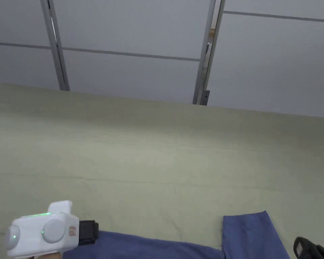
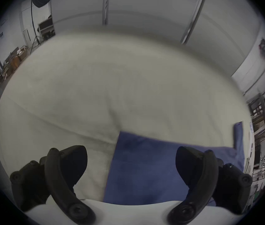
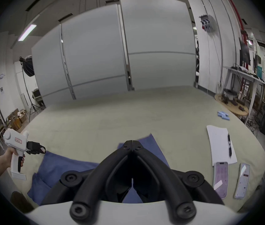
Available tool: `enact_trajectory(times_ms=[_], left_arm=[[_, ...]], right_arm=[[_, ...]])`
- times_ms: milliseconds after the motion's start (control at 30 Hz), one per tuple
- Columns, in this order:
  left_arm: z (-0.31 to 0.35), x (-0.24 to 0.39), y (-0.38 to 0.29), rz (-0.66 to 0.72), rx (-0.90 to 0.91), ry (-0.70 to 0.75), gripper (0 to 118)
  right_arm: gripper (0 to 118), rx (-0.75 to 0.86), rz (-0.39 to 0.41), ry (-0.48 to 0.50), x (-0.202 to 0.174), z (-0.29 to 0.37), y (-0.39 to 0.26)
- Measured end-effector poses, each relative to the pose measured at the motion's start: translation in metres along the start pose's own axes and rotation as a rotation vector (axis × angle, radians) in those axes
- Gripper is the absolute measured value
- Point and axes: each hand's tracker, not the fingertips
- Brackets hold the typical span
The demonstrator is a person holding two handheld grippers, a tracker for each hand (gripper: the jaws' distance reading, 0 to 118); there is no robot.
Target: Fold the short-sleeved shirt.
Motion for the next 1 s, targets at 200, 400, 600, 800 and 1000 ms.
enact_trajectory(times_ms=[200, 400, 600, 800, 1000], left_arm=[[-0.016, 0.015, -0.002, -0.109, 0.062, 0.084, 82], [0.01, 0.023, -0.02, -0.192, 0.108, 0.034, 3], [0.016, 0.019, -0.026, -0.104, 0.045, -0.064, 3], [0.05, 0.022, -0.029, -0.085, 0.101, -0.077, 3], [0.128, -0.006, -0.046, -0.068, 0.16, -0.143, 3]], right_arm=[[41, -0.178, 0.029, -0.066, 0.036, -0.063, -0.019], [118, -0.493, -0.052, -0.138, 0.078, -0.165, -0.022], [71, -0.644, -0.072, -0.2, 0.06, -0.185, -0.028], [2, -0.549, 0.007, -0.022, 0.031, -0.157, -0.021], [2, -0.414, 0.018, 0.071, 0.042, -0.062, 0.015]])
